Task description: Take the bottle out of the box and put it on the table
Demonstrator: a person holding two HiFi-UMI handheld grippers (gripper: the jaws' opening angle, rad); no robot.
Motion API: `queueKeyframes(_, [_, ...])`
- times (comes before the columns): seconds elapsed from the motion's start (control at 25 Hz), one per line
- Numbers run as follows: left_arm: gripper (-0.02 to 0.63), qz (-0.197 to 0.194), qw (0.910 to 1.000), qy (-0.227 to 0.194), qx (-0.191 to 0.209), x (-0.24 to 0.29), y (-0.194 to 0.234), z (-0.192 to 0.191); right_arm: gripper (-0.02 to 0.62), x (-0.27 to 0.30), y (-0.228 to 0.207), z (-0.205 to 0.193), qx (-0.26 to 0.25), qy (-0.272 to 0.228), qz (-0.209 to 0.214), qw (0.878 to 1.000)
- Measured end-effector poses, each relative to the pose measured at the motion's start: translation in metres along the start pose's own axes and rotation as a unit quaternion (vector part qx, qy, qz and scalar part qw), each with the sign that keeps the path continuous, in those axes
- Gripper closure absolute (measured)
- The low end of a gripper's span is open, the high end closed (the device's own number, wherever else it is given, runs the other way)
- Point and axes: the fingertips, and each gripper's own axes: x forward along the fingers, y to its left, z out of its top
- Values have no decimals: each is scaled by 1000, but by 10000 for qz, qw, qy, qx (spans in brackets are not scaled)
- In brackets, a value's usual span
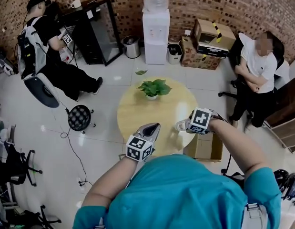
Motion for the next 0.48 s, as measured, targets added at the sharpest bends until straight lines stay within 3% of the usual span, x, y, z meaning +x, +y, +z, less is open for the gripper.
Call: queueKeyframes(0.48, [606,520,9985,95,-157,-57,88,-50,330,102,-25,70,66,456,352,9983])
